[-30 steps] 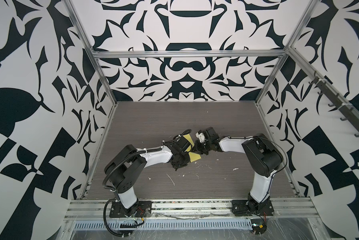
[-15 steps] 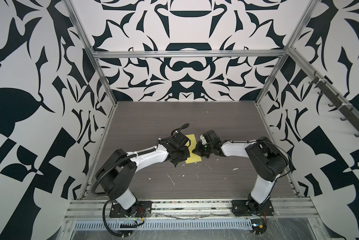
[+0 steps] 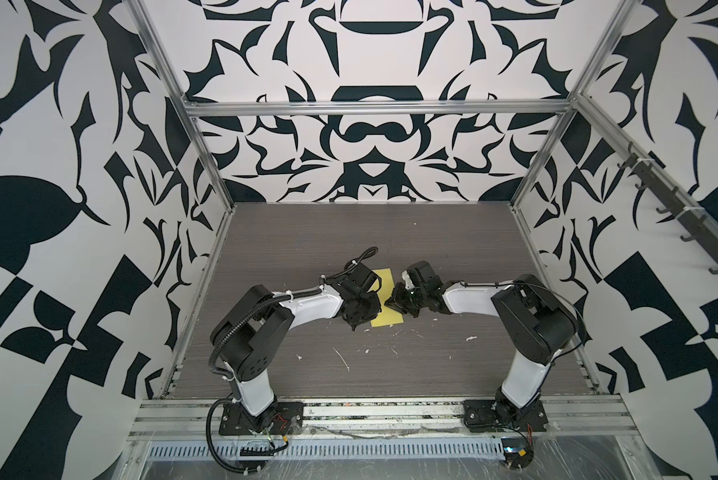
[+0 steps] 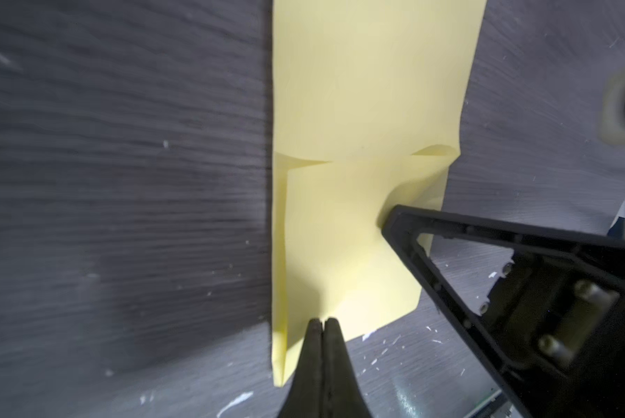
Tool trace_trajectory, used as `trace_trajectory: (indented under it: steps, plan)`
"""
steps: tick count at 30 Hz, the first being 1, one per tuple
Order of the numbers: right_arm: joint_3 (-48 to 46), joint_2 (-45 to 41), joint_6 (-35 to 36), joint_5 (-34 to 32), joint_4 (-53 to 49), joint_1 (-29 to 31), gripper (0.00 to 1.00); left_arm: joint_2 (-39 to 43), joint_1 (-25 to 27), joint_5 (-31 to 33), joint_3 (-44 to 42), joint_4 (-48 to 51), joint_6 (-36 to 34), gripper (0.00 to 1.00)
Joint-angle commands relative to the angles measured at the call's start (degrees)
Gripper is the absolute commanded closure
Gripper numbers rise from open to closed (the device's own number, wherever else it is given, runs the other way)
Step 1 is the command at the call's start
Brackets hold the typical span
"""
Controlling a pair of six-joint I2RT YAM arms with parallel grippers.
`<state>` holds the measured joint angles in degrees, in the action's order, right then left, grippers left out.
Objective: Fold a paper plane with a square sheet of paper (pick it up from the middle)
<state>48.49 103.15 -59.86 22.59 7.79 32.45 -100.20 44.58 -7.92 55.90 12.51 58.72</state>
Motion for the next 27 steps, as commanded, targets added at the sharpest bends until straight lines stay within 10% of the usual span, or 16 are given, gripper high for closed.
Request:
trace_trajectory:
  steps: [1, 15, 27]
  plan:
    - [0.14, -0.82, 1.21, -3.34, -4.75, 0.16, 1.00, -1.77, -0.02, -0.72, -0.27, 0.94, 0.78, 1.00]
    - [4.77, -4.10, 29.13, 8.13, -10.78, -0.98, 1.00, -2.45, 0.02, 1.32, -0.20, 5.15, -0.86, 1.00]
    - [9.94, 1.26, 37.58, 11.51, -16.93, 0.90, 1.00, -2.76, 0.04, 0.98, -0.23, 4.80, -0.98, 1.00]
